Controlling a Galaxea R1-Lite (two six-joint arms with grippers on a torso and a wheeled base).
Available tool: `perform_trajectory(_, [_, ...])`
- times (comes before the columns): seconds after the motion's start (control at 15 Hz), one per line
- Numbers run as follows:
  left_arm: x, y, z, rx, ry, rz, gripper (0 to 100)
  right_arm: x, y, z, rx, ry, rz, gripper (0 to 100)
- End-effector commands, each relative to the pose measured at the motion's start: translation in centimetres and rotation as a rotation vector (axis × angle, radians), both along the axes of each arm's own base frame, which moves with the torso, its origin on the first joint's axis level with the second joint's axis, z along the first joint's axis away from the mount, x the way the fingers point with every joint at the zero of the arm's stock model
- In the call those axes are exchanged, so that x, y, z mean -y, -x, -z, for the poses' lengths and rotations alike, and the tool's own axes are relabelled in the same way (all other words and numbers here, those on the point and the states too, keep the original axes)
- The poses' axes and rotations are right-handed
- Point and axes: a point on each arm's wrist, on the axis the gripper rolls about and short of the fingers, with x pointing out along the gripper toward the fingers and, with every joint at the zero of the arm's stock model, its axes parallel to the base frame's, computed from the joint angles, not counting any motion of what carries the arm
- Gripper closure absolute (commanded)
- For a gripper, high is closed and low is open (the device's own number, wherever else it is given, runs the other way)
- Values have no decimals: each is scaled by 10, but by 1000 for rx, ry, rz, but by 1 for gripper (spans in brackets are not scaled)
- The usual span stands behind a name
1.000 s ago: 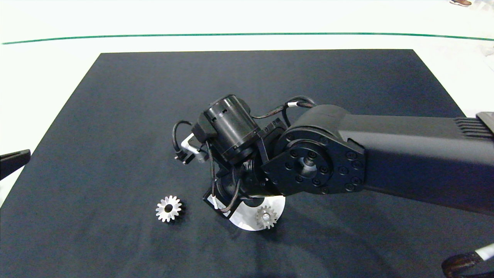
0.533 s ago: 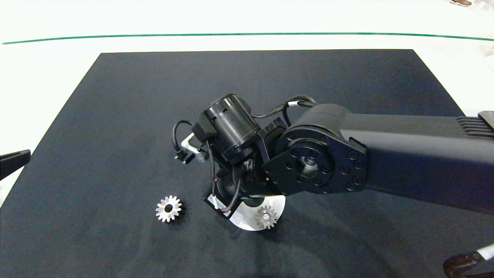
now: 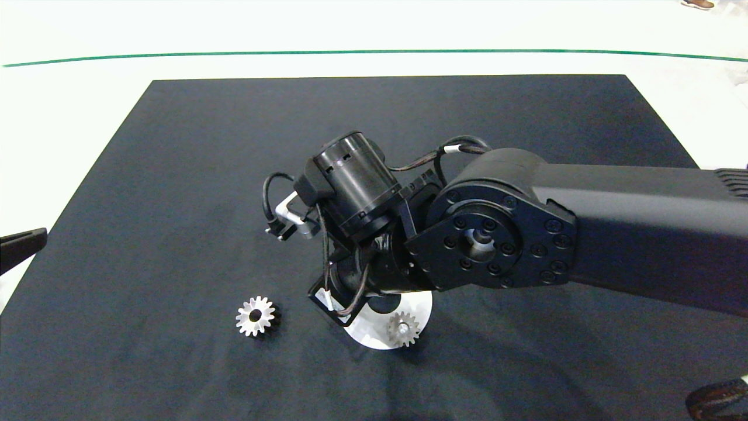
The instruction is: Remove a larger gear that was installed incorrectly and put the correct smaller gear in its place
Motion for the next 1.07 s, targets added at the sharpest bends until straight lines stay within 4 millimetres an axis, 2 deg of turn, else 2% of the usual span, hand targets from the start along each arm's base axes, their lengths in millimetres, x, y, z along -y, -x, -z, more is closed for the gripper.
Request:
perform_trajectory(0.07, [1,0,0,-3,-3,5,0,0,-1,2,-3,7,1,75])
perform_trajectory(1.07, [1,0,1,-6,-13,9,0,0,-2,3,1,15,5,75])
